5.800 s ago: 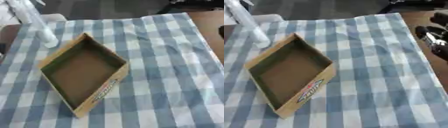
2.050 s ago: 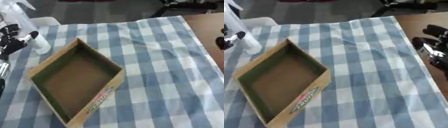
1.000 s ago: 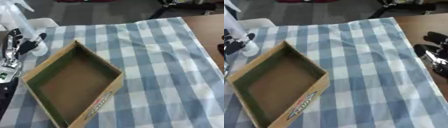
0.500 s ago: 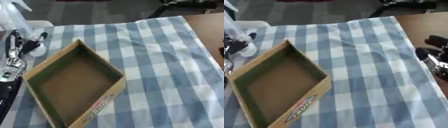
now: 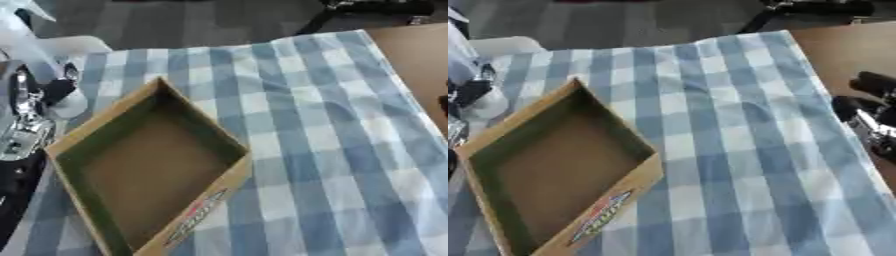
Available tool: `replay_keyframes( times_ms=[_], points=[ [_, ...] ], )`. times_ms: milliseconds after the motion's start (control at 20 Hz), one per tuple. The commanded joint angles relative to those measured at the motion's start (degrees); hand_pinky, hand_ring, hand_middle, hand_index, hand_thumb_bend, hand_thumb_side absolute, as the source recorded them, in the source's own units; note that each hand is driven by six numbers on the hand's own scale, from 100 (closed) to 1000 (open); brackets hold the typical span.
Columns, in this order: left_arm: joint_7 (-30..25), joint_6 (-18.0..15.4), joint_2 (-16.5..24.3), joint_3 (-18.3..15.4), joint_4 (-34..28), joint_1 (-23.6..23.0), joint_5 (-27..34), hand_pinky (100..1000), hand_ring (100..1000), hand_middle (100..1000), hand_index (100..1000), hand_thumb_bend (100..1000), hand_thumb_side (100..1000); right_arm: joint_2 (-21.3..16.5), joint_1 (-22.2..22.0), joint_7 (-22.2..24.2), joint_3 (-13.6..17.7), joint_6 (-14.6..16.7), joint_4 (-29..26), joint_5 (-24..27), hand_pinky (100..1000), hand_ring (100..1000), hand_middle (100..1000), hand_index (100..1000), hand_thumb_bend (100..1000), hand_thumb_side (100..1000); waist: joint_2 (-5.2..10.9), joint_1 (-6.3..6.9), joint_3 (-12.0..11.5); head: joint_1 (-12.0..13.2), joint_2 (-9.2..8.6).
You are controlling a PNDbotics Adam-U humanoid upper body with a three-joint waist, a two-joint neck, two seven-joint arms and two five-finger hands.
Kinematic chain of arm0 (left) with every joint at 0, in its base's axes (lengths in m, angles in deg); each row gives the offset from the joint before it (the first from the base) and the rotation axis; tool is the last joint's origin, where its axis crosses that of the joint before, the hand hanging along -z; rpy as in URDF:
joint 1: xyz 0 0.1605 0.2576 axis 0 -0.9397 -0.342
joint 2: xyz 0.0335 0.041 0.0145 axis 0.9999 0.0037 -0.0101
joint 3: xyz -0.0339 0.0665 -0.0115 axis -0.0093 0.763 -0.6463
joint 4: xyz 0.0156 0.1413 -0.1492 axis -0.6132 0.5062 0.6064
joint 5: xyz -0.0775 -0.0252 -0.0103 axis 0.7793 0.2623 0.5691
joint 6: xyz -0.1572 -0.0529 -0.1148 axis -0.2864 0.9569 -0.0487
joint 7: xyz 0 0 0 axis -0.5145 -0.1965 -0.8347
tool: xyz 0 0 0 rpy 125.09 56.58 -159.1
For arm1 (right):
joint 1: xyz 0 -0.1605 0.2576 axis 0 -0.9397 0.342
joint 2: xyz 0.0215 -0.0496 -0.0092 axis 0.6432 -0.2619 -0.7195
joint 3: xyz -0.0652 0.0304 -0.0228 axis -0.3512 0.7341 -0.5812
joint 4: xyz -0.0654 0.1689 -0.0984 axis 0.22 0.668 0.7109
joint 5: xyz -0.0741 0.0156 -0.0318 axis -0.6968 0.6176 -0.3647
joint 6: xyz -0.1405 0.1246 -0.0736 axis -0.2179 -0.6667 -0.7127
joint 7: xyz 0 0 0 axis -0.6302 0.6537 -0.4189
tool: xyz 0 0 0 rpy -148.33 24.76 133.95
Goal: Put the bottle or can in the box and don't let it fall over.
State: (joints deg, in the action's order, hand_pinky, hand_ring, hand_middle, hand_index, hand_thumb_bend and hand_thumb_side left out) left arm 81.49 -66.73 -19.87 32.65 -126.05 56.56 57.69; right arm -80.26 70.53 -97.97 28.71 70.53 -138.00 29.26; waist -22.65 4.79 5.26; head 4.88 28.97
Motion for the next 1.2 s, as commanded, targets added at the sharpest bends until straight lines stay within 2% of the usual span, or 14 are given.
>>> replay_keyframes(
  times_ms=[50, 400, 650, 900, 1200],
  points=[
    [1.6, -0.1, 2.1, -0.2, -0.4, 0.9, 0.2, 885, 632, 277, 366, 100, 100, -0.8, 0.1, -0.1, 0.4, 0.0, -1.1, 0.4, 959, 890, 889, 903, 384, 319, 1.38, -0.11, 0.1, -0.1, -0.64],
    [5.1, -1.0, 2.8, -0.2, -1.3, 0.9, -2.0, 890, 618, 195, 277, 100, 100, -0.7, -0.1, -0.2, 0.5, 0.2, -1.1, 0.6, 960, 890, 888, 903, 378, 324, 1.75, -0.06, 0.0, -0.3, -0.27],
    [4.5, -1.8, 3.6, 0.5, -4.4, 0.3, -3.5, 885, 610, 143, 209, 100, 100, -0.7, -0.7, -0.4, 0.8, 0.2, -1.1, 0.7, 961, 891, 889, 903, 377, 323, 2.66, -0.26, -0.5, -1.0, 0.96],
    [1.6, -0.7, 4.4, 2.6, -11.8, -0.1, -4.9, 886, 608, 134, 199, 100, 100, -0.8, -1.3, -0.6, 1.0, 0.4, -1.1, 1.1, 961, 891, 889, 903, 373, 318, 4.5, -0.87, -1.6, -2.2, 3.28],
    [-1.8, 3.0, 4.4, 5.4, -20.8, -0.4, -2.4, 888, 608, 137, 200, 100, 100, -1.0, -2.4, -0.6, 1.1, 0.4, -1.1, 1.7, 961, 892, 890, 903, 369, 313, 7.51, -1.48, -3.2, -3.3, 6.29]
  ],
)
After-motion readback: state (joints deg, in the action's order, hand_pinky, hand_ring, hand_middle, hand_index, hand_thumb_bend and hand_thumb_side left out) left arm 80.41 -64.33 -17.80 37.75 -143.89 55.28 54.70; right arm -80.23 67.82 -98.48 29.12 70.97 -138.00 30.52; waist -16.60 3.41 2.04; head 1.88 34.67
